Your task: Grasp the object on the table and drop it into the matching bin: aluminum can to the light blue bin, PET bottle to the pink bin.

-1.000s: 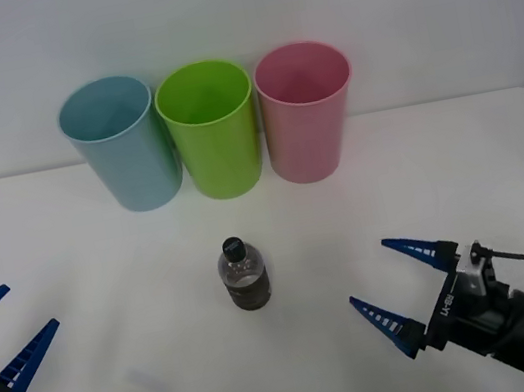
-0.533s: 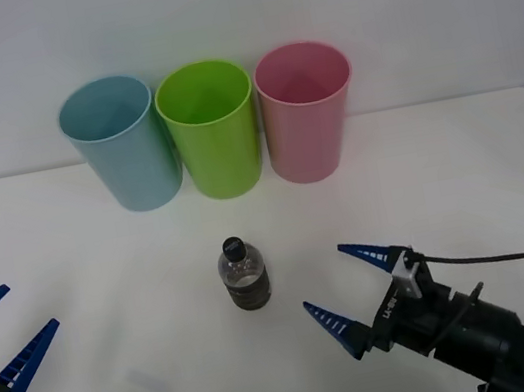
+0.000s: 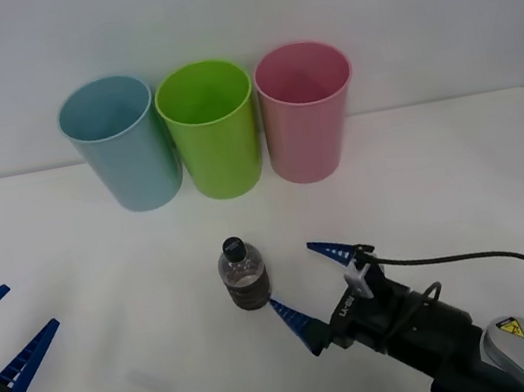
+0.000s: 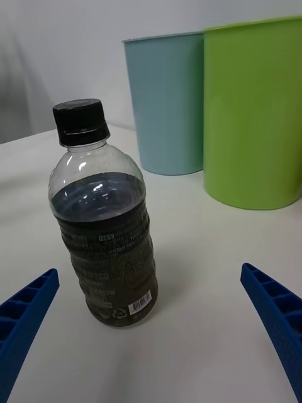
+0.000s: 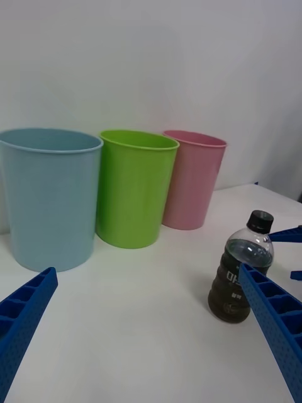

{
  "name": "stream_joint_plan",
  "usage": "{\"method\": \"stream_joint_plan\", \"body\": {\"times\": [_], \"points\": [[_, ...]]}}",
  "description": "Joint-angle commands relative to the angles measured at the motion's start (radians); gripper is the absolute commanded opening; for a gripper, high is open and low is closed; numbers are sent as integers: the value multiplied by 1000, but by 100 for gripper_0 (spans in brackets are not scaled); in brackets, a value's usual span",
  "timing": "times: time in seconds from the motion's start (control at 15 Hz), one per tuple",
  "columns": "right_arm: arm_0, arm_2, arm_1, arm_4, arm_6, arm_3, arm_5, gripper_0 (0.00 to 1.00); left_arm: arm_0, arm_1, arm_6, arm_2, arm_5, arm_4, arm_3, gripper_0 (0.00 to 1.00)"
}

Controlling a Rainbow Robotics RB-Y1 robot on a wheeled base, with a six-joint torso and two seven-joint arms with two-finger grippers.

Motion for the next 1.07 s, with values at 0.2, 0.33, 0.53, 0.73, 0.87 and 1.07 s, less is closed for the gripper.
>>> {"method": "stream_joint_plan", "body": {"times": [0.2, 0.33, 0.53, 0.73, 0.87, 1.07], "points": [[-39, 90, 4, 4, 1, 0, 118, 100, 0, 0, 0, 0, 0, 0, 0, 100], [-55, 115, 5, 12, -1, 1, 156, 100, 0, 0, 0, 0, 0, 0, 0, 100], [-83, 127, 23, 26, -1, 35, 164, 100, 0, 0, 0, 0, 0, 0, 0, 100], [-112, 130, 69, 44, 1, 85, 165, 100, 0, 0, 0, 0, 0, 0, 0, 100], [-129, 135, 91, 56, 1, 113, 171, 100, 0, 0, 0, 0, 0, 0, 0, 100], [-163, 139, 129, 75, 1, 167, 177, 100, 0, 0, 0, 0, 0, 0, 0, 100]]}}
